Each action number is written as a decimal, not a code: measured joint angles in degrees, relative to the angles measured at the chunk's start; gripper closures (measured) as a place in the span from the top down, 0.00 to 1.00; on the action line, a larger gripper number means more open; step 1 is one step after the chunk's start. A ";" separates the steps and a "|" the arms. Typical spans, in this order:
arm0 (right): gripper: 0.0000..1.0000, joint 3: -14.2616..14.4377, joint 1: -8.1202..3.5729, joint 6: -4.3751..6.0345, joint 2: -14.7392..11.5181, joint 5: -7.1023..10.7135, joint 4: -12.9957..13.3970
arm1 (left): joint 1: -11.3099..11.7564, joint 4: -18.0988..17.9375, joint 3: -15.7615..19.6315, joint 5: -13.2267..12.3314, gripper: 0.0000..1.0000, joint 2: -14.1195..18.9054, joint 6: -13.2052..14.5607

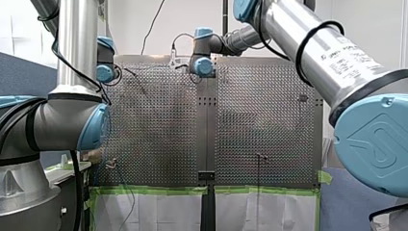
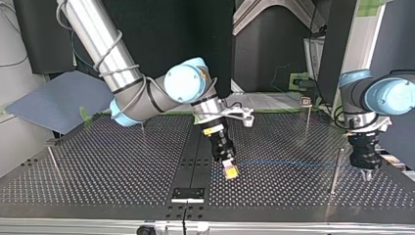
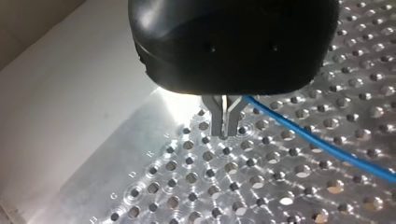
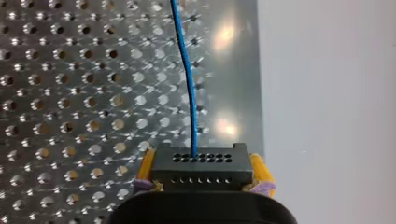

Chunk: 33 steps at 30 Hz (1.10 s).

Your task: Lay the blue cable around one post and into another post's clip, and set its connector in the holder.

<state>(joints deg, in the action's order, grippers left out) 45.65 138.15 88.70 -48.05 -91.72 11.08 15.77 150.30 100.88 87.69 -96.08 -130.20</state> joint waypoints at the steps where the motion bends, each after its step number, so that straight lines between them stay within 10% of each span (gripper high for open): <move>1: 0.00 -0.01 -0.07 0.00 0.13 -0.02 -0.01 | -0.03 -0.02 0.00 -0.03 0.09 -0.06 0.01; 33: 0.00 -0.04 -3.42 0.00 3.86 -2.41 -3.54 | -0.90 0.06 0.06 -1.27 0.18 -2.03 -0.04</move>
<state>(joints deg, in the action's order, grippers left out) 45.61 134.72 88.70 -44.19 -94.13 7.54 14.87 150.36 100.94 86.42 -98.11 -130.24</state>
